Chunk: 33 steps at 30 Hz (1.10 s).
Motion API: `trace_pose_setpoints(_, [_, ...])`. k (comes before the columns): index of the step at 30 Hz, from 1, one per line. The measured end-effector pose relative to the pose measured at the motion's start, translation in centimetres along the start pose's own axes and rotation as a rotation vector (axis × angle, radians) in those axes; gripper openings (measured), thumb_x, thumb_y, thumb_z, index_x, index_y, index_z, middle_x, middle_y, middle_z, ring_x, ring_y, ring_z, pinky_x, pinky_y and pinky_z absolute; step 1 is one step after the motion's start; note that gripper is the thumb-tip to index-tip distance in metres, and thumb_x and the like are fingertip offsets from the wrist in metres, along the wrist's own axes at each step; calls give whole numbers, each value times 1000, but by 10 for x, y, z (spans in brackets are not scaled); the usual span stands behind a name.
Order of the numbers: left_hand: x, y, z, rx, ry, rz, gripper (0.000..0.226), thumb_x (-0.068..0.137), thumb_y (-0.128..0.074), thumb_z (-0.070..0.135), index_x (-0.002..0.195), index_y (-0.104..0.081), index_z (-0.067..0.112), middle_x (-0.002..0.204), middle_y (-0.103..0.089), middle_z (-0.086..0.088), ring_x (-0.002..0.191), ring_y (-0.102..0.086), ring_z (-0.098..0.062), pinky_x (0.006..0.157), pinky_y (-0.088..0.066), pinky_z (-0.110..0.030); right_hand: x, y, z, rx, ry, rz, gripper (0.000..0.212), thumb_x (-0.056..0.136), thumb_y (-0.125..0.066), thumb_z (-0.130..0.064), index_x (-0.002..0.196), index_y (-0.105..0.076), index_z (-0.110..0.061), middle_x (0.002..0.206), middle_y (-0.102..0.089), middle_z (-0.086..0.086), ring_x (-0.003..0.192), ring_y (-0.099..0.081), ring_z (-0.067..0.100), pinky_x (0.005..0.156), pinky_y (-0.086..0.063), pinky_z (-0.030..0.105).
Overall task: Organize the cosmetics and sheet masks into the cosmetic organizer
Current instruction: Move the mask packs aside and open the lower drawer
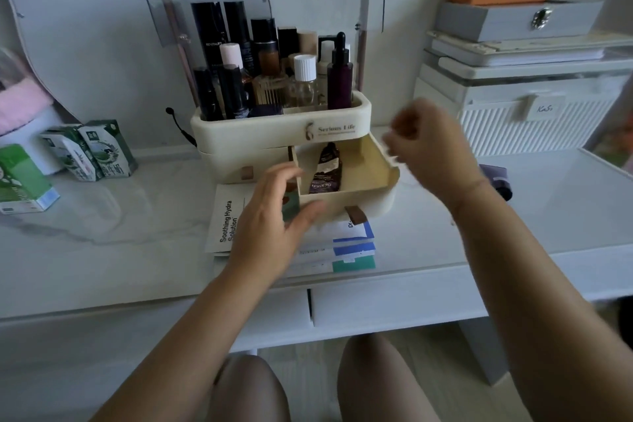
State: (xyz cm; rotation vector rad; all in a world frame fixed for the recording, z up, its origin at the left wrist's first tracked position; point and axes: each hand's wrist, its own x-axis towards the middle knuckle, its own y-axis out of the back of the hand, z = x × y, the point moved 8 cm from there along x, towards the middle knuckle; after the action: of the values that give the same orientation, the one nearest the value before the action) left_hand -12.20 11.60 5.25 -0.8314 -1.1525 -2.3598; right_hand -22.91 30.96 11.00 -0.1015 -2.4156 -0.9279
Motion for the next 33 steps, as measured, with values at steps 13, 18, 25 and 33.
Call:
trace_pose_setpoints(13, [-1, -9, -1, -6, 80, -7, 63, 81, -51, 56, 131, -43, 18, 138, -47, 1, 108, -46, -9, 78, -40, -29, -29, 45, 182, -274, -521, 192, 22, 83, -57, -15, 105, -57, -10, 114, -54, 18, 100, -53, 37, 74, -37, 31])
trace_pose_setpoints(18, [-1, -10, 2, -7, 69, 1, 63, 81, -50, 58, 129, -44, 17, 138, -46, 1, 108, -45, -6, 77, -40, -24, -40, 67, 101, -21, -174, 443, 21, 81, -64, -19, 100, -64, -11, 98, -66, 8, 82, -57, 15, 70, -38, 12])
trace_pose_setpoints(25, [0, -11, 3, -12, 68, -3, 62, 81, -53, 57, 129, -42, 19, 138, -45, 1, 107, -38, 5, 75, -31, -6, -42, 47, -28, 103, 144, 207, 21, 79, -70, -28, 99, -66, -22, 88, -62, -10, 77, -57, 2, 70, -45, 5])
trace_pose_setpoints(33, [1, -9, 5, 7, 33, -20, 61, 82, -57, 50, 130, -44, 15, 137, -44, 0, 104, -36, 10, 73, -31, 4, -27, -25, -24, -195, 130, -120, 29, 84, -65, -31, 110, -65, -16, 96, -52, 0, 80, -50, 15, 69, -39, 21])
